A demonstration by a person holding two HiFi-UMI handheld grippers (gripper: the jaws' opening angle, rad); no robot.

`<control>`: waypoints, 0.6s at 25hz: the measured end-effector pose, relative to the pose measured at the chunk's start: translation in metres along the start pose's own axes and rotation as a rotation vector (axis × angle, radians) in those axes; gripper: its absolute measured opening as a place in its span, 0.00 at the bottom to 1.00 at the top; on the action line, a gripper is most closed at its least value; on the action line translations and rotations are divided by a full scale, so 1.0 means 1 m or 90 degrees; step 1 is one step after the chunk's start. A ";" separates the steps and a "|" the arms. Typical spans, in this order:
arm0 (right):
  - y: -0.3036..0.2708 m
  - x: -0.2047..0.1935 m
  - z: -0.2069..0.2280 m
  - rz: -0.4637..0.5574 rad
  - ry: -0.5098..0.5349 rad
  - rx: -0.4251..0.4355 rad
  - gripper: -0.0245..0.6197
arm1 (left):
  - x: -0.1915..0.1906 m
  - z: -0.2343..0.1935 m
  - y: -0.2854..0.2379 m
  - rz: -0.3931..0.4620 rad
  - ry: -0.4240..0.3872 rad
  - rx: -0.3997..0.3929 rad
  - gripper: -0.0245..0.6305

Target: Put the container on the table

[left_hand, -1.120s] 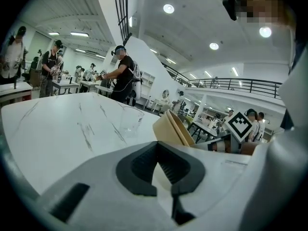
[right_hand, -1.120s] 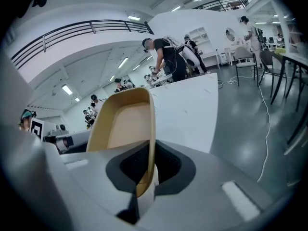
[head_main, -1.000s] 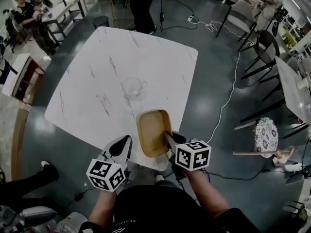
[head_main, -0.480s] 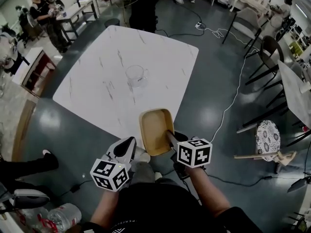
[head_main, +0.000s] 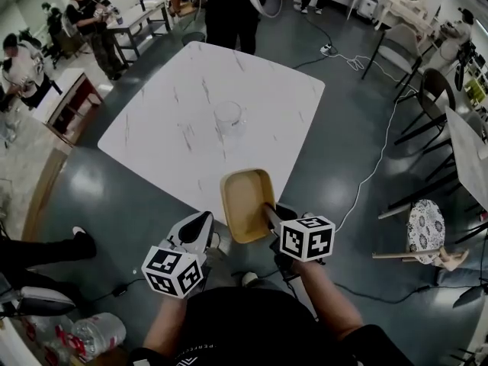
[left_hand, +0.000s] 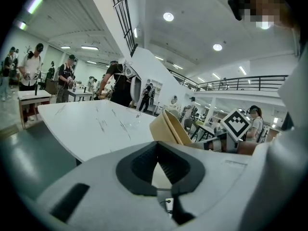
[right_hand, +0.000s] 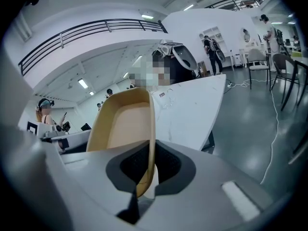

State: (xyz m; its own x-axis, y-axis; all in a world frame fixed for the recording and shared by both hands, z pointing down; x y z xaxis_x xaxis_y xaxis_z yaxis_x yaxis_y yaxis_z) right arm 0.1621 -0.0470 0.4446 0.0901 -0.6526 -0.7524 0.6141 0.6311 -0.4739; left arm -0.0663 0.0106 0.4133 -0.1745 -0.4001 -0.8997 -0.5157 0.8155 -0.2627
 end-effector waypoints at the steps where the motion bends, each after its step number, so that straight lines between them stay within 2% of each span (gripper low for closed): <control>1: -0.005 0.001 -0.003 -0.002 0.002 0.002 0.06 | 0.001 -0.004 0.000 0.001 0.001 0.000 0.02; 6: -0.040 0.013 -0.019 -0.012 0.016 0.008 0.06 | 0.011 -0.036 -0.004 0.006 0.008 -0.002 0.04; 11: -0.081 0.035 -0.038 -0.016 0.019 0.002 0.06 | 0.037 -0.085 -0.010 0.027 0.012 0.001 0.04; 15: -0.114 0.052 -0.050 -0.021 0.015 -0.008 0.06 | 0.056 -0.122 -0.019 0.022 0.018 -0.007 0.04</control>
State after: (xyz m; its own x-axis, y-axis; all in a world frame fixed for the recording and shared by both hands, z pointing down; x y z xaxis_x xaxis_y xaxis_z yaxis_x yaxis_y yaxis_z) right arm 0.0572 -0.1319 0.4364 0.0506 -0.6632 -0.7467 0.6066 0.6144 -0.5045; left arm -0.1687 -0.0786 0.4111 -0.2154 -0.3841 -0.8978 -0.5184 0.8242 -0.2282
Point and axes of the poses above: the fingertips, and each gripper's own axes: y backward along the fingers, z to its right, x out of its top, the point moved 9 cm from there along y, backward along the fingers, and after that the axes turned 4 degrees about z, right-handed, at the moved point
